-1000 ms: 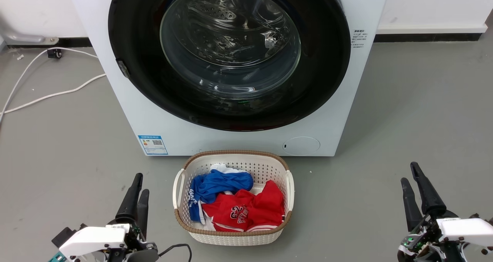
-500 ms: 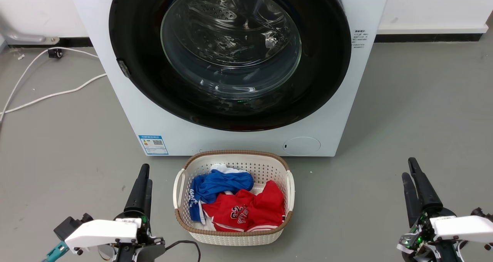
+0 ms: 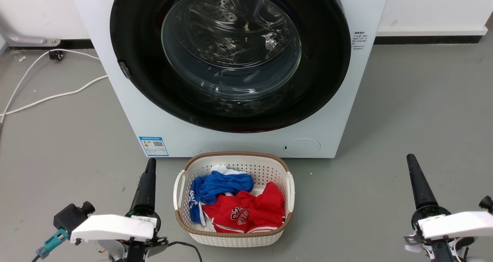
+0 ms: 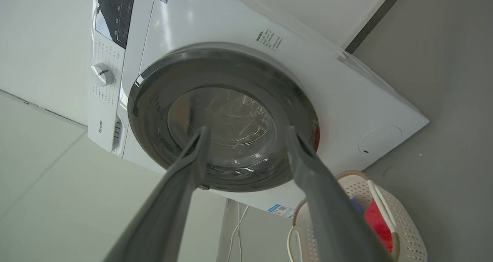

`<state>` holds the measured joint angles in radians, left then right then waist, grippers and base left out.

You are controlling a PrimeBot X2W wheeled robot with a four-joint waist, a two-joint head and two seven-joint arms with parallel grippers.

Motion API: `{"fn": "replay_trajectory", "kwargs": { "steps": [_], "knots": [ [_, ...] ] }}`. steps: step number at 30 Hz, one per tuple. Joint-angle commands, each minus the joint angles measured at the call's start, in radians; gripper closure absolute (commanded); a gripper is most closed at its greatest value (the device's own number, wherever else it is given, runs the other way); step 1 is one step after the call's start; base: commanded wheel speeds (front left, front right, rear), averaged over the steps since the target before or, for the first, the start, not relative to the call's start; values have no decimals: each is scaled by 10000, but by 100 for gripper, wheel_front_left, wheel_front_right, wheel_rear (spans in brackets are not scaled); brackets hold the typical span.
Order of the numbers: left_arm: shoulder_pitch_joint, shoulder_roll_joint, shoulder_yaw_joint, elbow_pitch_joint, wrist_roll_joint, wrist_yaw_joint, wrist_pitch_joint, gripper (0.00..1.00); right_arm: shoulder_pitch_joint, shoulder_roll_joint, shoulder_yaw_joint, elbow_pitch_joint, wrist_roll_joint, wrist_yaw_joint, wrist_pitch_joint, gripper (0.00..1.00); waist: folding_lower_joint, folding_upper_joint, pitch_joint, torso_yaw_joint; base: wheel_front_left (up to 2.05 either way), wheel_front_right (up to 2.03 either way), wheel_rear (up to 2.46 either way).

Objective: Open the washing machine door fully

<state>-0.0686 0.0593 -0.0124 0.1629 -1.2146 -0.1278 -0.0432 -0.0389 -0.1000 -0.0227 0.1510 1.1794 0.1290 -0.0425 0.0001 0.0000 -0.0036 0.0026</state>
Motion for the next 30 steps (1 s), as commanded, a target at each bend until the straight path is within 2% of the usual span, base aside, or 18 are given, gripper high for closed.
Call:
{"fn": "replay_trajectory", "kwargs": {
  "steps": [1,8,14,30],
  "knots": [
    [-203,76,-37,-185,528,-17,-103,0,-101,-78,-31,-255,-597,10,-26,0,0,0,-4,0,0,0,0],
    [-250,207,-193,-284,2454,192,-345,0,-39,43,-74,-623,-2668,11,167,0,0,0,-15,-2,0,0,0],
    [-234,405,-430,-329,3952,396,-538,0,23,90,22,-869,-3995,13,320,0,0,0,-15,-7,0,0,0],
    [-279,814,-1126,-315,6676,636,-1000,0,169,182,-80,-1100,-6673,17,331,0,0,0,-80,11,0,0,0]
  ]
}}
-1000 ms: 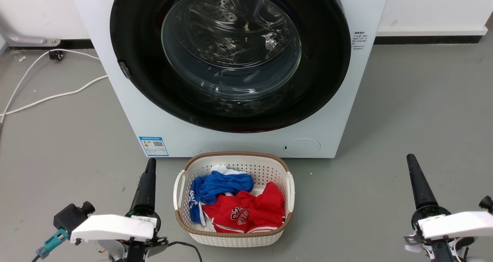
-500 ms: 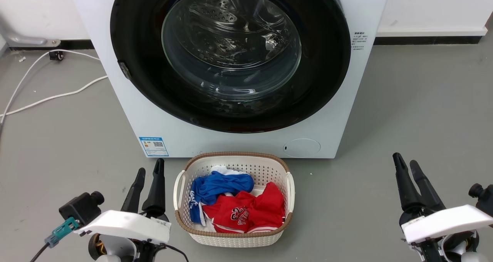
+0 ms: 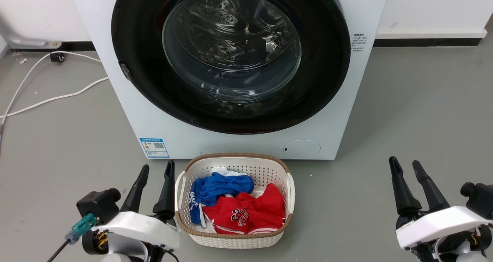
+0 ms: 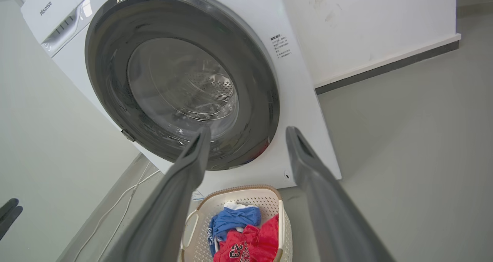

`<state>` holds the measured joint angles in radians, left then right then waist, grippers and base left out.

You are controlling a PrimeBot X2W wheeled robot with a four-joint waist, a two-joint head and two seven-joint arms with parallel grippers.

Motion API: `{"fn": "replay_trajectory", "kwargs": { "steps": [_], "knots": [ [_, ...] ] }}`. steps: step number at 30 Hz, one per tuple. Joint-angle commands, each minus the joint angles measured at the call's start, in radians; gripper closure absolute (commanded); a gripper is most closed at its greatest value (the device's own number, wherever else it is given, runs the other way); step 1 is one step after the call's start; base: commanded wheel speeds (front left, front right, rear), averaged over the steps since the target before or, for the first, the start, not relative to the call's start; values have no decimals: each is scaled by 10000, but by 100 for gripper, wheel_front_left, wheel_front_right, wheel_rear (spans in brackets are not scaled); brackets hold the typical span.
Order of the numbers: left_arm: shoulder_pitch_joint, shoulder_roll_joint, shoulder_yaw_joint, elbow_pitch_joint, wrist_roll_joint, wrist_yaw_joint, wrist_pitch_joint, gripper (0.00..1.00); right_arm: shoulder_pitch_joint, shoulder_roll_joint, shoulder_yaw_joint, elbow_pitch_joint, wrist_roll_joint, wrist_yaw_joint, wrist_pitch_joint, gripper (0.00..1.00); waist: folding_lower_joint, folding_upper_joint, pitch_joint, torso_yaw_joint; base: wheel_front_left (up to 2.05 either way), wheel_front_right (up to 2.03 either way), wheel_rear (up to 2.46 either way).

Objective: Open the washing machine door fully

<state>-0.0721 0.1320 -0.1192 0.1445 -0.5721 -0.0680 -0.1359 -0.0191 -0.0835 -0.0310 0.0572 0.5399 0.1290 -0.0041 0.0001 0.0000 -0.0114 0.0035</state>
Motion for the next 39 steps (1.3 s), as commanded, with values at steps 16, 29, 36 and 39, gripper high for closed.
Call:
{"fn": "replay_trajectory", "kwargs": {
  "steps": [16,29,36,39],
  "knots": [
    [-213,273,-466,-7,1873,200,-481,0,197,194,-103,-380,-2237,20,44,0,-1,0,-50,9,0,0,0],
    [-187,315,-597,114,2718,317,-738,0,310,286,-130,-483,-3288,23,102,0,-1,0,-77,20,0,0,0],
    [-184,328,-613,189,3124,360,-896,0,367,317,-132,-558,-3889,23,93,0,-1,0,-79,35,0,0,0],
    [-186,340,-636,206,3331,398,-939,0,400,324,-112,-592,-4115,24,76,0,-1,0,-83,36,0,0,0]
  ]
}}
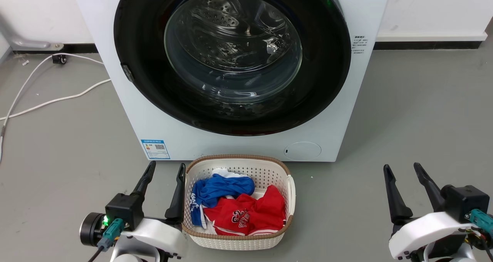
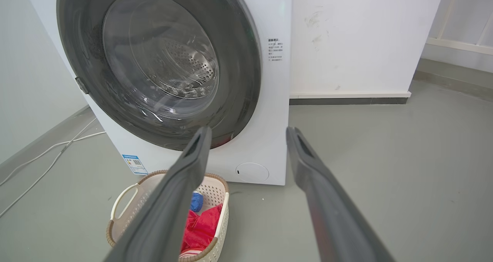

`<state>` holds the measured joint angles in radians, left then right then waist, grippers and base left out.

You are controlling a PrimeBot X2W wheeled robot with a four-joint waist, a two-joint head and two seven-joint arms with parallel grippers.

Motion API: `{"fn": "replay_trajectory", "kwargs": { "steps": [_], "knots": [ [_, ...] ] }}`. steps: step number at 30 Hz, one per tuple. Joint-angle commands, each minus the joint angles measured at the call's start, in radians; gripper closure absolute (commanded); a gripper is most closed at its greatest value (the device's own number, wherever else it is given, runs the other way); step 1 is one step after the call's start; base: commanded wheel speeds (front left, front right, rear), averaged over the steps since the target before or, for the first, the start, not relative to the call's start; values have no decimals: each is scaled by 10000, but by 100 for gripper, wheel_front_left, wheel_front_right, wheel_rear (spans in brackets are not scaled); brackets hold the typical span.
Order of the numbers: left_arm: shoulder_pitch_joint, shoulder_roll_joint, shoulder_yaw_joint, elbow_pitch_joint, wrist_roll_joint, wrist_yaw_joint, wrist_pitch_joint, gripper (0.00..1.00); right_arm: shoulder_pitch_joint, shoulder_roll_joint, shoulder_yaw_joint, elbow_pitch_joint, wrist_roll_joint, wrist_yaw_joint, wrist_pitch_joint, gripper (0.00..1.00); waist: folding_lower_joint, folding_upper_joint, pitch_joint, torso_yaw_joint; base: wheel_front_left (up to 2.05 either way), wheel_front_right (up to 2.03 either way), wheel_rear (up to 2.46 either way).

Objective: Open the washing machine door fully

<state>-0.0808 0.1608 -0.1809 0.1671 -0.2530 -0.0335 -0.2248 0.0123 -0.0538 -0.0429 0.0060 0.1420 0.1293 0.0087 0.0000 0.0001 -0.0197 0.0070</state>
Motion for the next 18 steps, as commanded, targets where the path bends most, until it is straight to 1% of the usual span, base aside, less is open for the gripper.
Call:
{"fn": "replay_trajectory", "kwargs": {
  "steps": [1,6,18],
  "knots": [
    [-93,50,-29,-9,201,59,-79,0,92,28,6,-89,-213,21,-61,0,0,-1,-2,1,0,0,0],
    [-73,25,-85,48,473,61,-177,0,119,34,-12,-133,-517,22,-76,0,0,-1,-11,10,0,0,0],
    [-41,-13,-180,174,989,14,-377,0,228,41,-37,-87,-721,12,-215,0,0,-1,-27,19,0,0,0]
  ]
}}
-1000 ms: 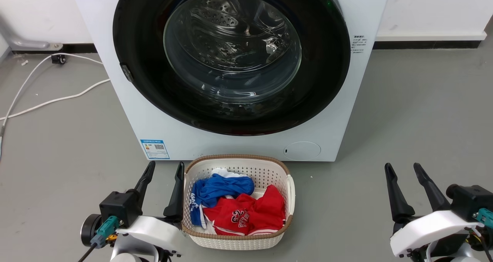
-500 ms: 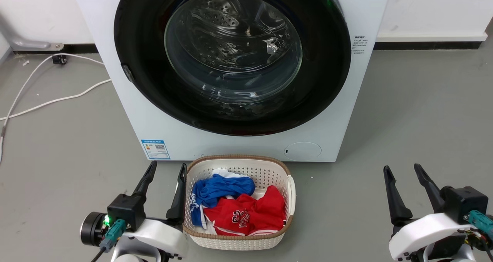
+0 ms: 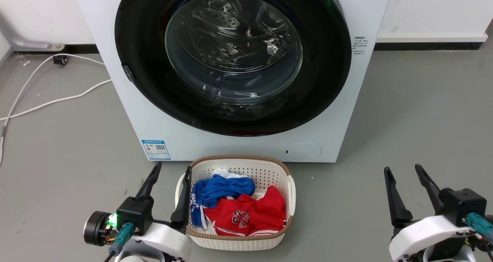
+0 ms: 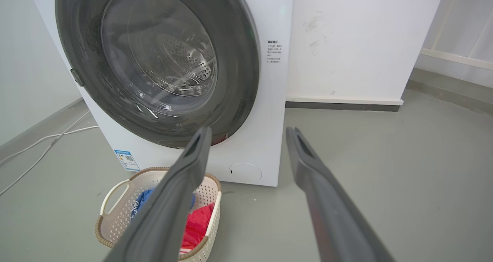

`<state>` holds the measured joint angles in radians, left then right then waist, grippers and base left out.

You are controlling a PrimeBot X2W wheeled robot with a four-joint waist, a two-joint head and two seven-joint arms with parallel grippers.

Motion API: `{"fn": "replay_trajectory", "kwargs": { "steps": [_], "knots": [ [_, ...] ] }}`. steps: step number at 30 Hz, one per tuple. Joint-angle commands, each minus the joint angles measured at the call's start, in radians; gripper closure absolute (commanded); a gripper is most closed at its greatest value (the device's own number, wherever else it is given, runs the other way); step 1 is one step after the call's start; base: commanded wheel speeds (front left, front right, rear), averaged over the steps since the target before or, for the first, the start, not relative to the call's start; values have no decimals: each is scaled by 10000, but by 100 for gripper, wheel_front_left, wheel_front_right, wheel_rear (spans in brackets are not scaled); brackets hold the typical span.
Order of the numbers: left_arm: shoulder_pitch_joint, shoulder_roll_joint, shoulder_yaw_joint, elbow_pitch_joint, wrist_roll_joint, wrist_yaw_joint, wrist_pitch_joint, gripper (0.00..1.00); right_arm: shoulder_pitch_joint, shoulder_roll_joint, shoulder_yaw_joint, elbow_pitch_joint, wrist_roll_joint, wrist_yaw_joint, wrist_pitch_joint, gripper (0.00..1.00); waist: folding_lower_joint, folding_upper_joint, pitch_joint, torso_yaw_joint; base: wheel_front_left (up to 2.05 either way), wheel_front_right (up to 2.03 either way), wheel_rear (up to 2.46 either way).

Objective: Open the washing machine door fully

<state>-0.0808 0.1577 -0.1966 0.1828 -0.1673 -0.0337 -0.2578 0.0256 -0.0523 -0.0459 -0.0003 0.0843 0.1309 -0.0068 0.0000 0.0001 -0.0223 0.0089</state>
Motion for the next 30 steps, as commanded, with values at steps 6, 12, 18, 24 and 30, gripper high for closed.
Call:
{"fn": "replay_trajectory", "kwargs": {
  "steps": [6,12,18,24,30],
  "knots": [
    [-30,-18,19,74,62,-12,-99,0,72,27,-18,76,-60,-3,-135,0,0,-1,-3,8,0,0,0],
    [-43,-46,58,196,-136,-64,-89,0,35,26,-24,191,76,-3,-213,0,0,-1,-4,8,0,0,0],
    [-108,-38,40,267,-191,-40,-89,0,-31,27,-8,262,283,-1,-275,88,0,-1,19,7,0,0,0],
    [-93,-21,44,273,-199,-4,-89,0,-61,27,-14,270,361,-3,-217,100,0,-1,14,6,0,0,0],
    [-58,-25,39,244,-193,52,-86,0,-205,29,-235,462,3930,-1,-103,100,0,-1,9,11,0,0,0]
  ]
}}
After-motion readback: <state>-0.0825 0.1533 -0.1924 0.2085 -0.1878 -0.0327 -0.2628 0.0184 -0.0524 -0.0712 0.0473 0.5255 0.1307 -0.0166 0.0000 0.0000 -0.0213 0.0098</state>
